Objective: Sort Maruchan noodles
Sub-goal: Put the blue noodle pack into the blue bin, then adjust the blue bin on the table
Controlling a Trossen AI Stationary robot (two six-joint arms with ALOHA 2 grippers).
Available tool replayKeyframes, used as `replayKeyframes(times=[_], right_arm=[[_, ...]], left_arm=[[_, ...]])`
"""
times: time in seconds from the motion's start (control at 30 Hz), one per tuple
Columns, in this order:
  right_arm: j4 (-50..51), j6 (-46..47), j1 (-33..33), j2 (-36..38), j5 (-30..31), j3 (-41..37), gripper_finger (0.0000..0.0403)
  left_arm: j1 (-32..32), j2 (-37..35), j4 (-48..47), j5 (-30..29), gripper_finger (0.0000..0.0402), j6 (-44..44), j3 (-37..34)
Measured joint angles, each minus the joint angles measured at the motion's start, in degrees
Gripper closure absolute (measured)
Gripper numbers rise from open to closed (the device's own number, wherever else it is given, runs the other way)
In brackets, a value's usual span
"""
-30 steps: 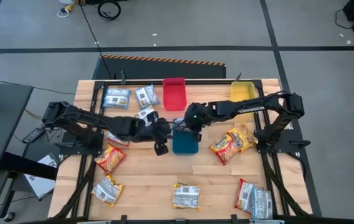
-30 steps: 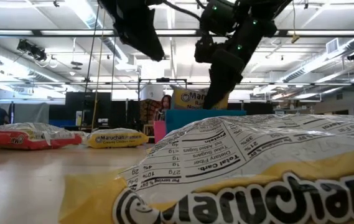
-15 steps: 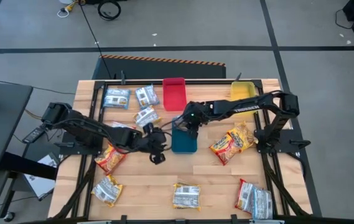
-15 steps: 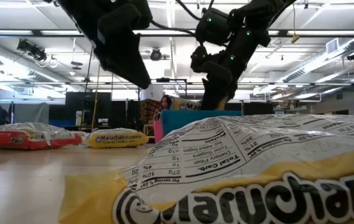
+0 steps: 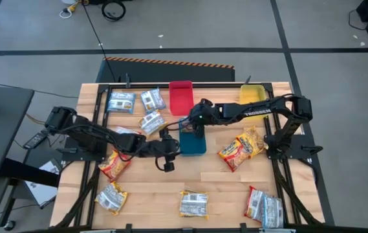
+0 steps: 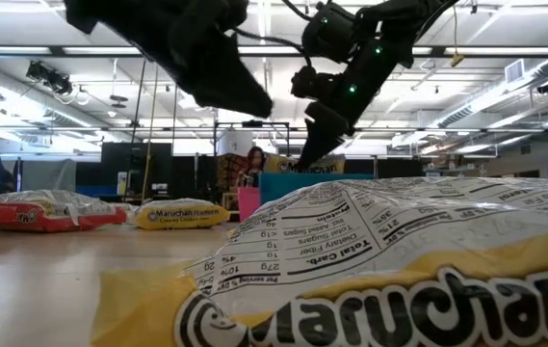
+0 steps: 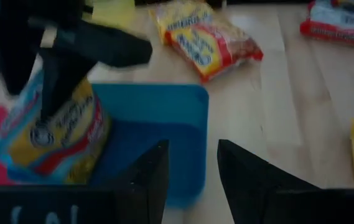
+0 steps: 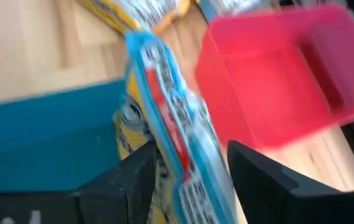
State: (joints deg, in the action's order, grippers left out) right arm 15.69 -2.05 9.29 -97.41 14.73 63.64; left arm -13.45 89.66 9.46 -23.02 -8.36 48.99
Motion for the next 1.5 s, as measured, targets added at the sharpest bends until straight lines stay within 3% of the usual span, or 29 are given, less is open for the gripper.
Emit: replayKeyframes(times=[0.27,0.47,0.83,1.2,1.33,1.5], right_arm=[[-1.6,-3.6,0.2,0.0,3.2,0.0,0.0201],[-2.3,-5.8,0.2,0.0,3.6,0.0,0.0201],[-3.4,-7.2,-0.1,0.4,5.5,0.0,0.0202],[-1.7,-7.1,-5.1,3.3,5.1,0.0,0.0202],[2.2,-6.9,-8.0,4.0,5.1,0.0,0.0202],[11.1,-2.6,-14.0,7.9,9.9,0.0,0.0202]], left_arm=[[5.0,8.7,14.2,0.6,0.026,5.8,0.0],[7.1,13.6,14.8,4.5,0.026,5.6,0.3],[3.6,12.5,5.7,6.2,0.026,1.9,1.0],[0.1,10.7,-9.8,7.0,0.026,0.0,8.9],[-0.6,10.7,-16.4,6.9,0.026,-0.3,11.8],[-0.7,8.7,-23.0,4.4,0.026,-1.7,12.8]])
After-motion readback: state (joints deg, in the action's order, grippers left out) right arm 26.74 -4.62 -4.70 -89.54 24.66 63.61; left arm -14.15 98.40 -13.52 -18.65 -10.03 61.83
